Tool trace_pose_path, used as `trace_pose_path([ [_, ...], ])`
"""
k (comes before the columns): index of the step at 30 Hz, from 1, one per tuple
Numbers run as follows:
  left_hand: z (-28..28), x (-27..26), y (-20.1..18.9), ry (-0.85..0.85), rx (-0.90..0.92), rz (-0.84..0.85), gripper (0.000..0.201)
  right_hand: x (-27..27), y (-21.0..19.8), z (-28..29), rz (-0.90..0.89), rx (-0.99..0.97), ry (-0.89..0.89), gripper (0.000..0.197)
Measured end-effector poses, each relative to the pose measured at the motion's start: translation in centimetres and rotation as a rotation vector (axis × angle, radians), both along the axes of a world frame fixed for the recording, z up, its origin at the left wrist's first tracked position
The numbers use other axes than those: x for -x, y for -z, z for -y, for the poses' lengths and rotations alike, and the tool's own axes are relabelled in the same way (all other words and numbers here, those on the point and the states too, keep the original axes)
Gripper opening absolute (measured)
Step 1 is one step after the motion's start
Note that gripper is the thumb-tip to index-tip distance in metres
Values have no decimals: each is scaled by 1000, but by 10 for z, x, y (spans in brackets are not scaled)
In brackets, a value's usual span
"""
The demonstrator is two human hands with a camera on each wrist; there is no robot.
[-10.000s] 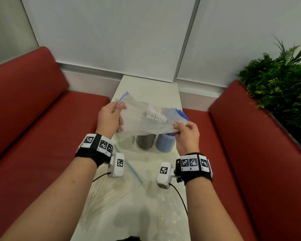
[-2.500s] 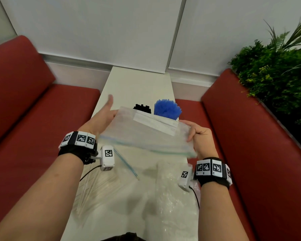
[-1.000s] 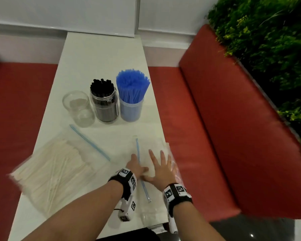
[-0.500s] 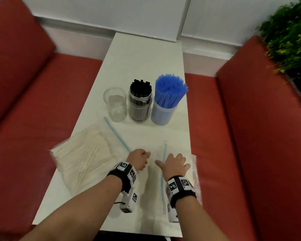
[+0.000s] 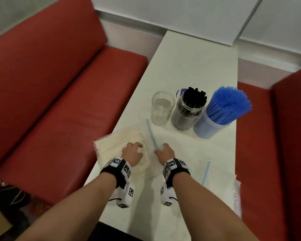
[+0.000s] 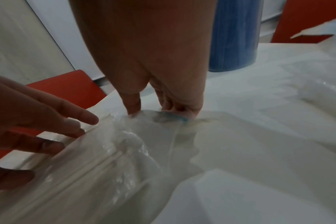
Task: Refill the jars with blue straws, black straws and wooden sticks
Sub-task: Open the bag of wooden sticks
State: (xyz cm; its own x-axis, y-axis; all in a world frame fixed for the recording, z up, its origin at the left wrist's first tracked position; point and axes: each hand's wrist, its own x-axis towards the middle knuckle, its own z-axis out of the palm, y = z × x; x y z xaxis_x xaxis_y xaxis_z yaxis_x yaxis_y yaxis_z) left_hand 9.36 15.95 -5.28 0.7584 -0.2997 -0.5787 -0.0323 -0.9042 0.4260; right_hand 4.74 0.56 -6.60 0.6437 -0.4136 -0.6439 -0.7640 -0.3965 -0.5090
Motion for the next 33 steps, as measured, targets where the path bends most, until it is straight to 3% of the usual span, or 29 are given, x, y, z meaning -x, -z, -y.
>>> trace_pose_path([
  [6,-5,-11,-5,-68,38,-161,44,-1,-1,-12,90,-61,62,43],
  [13,17,-33,-48,-401,406,-292,65,6,-43,-29,401,-100,35,27],
  [17,14,-43,-62,-309,397,-282,24,12,-63,-39,438,-251,-101,12],
  [19,6,-46,-65,-260,378,-250,14,14,-69,-35,482,-251,-78,19],
  [21,-2,-48,-66,-248,459,-305,15,13,-71,-28,503,-63,-36,25],
  [23,-9,-47,-69,-251,534,-332,18,12,-75,-25,416,21,-102,42],
  [25,-14,-46,-75,-198,570,-342,15,9,-80,-26,385,-92,-118,42],
  [29,-18,-50,-90,-87,609,-311,23,3,-88,-29,541,-166,38,4],
  [33,-14,-50,-104,-163,682,-212,14,0,-98,-31,608,-254,125,17],
])
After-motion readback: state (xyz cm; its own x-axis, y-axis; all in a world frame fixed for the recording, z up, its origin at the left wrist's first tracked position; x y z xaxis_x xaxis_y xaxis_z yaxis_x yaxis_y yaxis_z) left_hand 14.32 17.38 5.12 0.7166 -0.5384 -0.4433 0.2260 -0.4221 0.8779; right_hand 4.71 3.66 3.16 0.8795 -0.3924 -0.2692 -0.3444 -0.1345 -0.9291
